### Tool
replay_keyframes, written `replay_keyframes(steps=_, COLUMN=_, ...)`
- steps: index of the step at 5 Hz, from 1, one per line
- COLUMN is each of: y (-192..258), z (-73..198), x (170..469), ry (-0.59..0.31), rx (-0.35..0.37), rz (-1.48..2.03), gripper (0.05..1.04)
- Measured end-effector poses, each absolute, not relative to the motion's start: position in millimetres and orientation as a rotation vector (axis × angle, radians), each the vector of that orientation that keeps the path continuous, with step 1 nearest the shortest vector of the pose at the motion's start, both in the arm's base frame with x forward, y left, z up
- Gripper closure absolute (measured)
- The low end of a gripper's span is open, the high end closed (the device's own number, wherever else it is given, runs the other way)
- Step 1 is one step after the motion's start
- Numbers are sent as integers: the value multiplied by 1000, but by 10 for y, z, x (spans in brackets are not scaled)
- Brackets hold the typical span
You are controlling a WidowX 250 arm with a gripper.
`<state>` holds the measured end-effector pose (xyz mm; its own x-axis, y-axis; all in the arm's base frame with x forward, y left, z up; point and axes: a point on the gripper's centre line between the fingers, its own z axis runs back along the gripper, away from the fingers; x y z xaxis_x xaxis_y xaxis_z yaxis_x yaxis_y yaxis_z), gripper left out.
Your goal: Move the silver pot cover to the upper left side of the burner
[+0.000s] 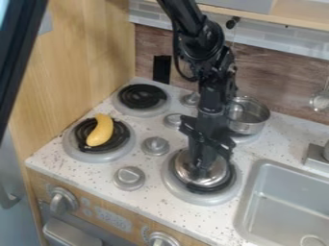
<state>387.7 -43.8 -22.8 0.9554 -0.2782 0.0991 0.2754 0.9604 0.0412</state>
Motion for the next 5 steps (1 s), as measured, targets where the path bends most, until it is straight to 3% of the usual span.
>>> replay_keyframes(steps=1, y=-225, z=-196, x=3914, ry=-101, rx=-8, rz=-209, gripper=842)
replay_keyframes(steps=4, y=462, z=425, x=4611, ry=-284, rx=-47, rz=-19, gripper=842)
replay_keyframes(steps=5, y=795, z=312, x=4738, ry=-295, rx=-40, rz=61, gripper=842)
